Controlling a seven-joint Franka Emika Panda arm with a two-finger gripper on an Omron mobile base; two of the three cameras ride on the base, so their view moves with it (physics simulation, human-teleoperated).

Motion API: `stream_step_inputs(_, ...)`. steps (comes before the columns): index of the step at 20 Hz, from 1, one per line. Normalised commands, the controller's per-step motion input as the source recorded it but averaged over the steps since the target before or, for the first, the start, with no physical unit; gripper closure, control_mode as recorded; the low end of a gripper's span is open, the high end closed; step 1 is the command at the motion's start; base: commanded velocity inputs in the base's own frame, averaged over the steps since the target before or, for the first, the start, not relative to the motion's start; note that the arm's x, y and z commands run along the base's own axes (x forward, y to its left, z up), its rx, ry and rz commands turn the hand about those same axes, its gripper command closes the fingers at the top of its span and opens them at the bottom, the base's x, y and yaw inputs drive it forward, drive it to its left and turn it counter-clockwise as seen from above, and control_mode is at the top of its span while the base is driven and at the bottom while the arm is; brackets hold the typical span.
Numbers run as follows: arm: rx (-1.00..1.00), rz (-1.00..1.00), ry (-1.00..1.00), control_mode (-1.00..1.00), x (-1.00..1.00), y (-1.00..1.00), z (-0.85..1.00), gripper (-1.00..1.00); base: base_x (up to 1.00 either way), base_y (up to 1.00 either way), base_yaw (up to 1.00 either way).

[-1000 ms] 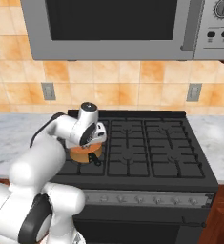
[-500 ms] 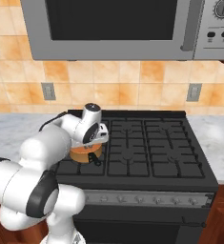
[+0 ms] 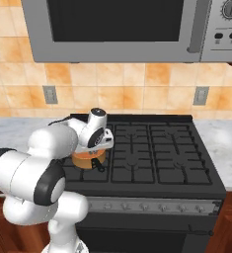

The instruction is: Retrieve the fish from the fridge and place it on the saucepan with marinade on the stove.

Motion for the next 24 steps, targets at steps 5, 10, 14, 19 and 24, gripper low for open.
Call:
stream_step_inputs(5, 0.00, 0.00, 0.00, -1.00, 0.20, 0.00, -0.20, 1.00, 0.00, 0.00, 0.00)
stream_step_inputs(10, 0.00, 0.00, 0.00, -1.00, 0.14, 0.00, -0.09, 1.00, 0.00, 0.00, 0.00)
stream_step_inputs(14, 0.00, 0.00, 0.00, -1.00, 0.09, 0.00, -0.07, -1.00, 0.00, 0.00, 0.00)
stream_step_inputs(19, 0.00, 0.00, 0.00, -1.00, 0.02, -0.01, -0.01, -1.00, 0.00, 0.00, 0.00)
stream_step_inputs(24, 0.00, 0.00, 0.00, -1.00, -0.24, -0.10, 0.08, -1.00, 0.00, 0.00, 0.00)
